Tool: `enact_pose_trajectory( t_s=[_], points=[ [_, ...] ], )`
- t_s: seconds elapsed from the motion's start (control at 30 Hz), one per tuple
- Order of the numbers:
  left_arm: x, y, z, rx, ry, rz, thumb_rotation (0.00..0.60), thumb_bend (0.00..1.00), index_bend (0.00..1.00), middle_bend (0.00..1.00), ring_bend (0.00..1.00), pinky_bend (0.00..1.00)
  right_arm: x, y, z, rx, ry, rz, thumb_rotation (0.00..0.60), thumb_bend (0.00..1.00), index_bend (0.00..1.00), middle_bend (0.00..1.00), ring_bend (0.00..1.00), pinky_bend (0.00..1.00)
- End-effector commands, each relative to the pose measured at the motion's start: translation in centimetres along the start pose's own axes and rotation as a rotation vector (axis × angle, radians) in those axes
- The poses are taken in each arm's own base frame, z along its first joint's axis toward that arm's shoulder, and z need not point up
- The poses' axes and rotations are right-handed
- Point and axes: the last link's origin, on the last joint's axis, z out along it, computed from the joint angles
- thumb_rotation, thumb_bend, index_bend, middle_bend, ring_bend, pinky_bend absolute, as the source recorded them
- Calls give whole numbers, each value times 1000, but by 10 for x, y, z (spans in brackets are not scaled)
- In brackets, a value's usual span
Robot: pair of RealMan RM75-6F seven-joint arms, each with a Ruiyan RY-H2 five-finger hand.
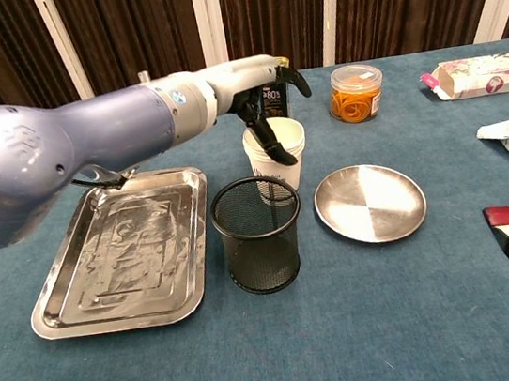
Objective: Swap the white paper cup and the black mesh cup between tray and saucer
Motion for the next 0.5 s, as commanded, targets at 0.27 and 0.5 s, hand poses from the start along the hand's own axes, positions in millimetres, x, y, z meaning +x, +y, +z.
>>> enact_pose_trajectory(
  t_s=[0.27, 0.5],
  points=[
    [-4, 6, -6, -48, 25, 38, 600, 132, 263, 105, 189, 264, -1, -1, 1, 0, 1, 3, 600, 0, 0, 0, 0, 0],
    [-4, 4, -15, -60, 26, 99, 600, 180, 283, 151, 190, 273, -3, -1, 2, 1, -3, 8, 600, 0, 0, 0, 0, 0]
  ],
)
